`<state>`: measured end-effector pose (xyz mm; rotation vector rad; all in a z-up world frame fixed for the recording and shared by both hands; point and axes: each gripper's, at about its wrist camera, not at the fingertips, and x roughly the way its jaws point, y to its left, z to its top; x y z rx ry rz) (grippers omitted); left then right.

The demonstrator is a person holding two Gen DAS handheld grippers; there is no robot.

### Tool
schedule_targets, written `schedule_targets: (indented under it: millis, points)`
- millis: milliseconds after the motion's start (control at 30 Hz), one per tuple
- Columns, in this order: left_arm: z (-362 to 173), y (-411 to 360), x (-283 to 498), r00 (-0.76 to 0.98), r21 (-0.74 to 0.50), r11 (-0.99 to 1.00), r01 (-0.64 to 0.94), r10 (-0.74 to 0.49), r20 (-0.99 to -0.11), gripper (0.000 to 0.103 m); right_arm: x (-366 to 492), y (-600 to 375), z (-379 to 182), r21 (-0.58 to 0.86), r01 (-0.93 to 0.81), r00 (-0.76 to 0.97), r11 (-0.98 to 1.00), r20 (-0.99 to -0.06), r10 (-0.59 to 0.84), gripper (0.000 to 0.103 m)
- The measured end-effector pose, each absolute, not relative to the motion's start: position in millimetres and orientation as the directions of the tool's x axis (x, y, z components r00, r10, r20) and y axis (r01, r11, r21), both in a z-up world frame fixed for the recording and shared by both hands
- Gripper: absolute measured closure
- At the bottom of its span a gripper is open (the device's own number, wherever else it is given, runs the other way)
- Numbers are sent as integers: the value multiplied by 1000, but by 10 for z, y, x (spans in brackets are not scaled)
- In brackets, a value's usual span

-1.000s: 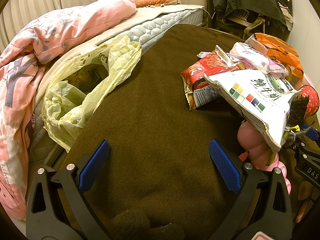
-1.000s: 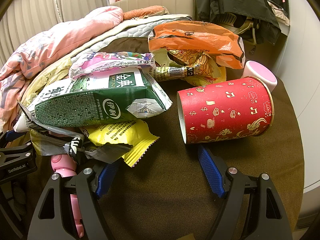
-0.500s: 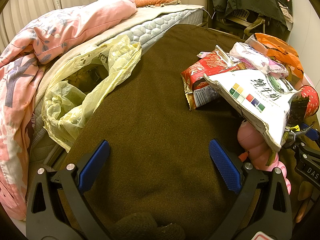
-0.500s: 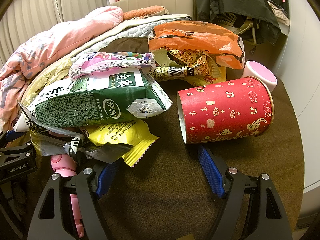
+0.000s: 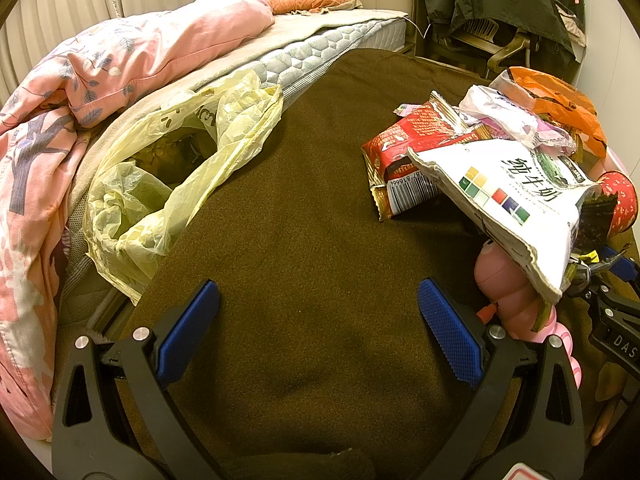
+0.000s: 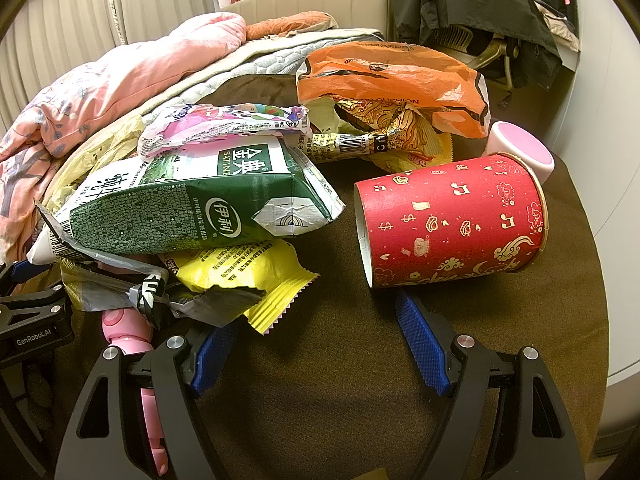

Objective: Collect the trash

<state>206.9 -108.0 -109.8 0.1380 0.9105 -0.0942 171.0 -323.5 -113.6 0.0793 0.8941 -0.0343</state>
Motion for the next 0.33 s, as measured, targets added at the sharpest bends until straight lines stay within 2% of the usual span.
schedule_targets:
  millis: [333]
  points:
    - [-1097, -1095, 2063, 611, 82, 987, 140, -20, -792, 8, 1710, -3234, -1136, 55, 63, 626, 997, -780, 3, 29]
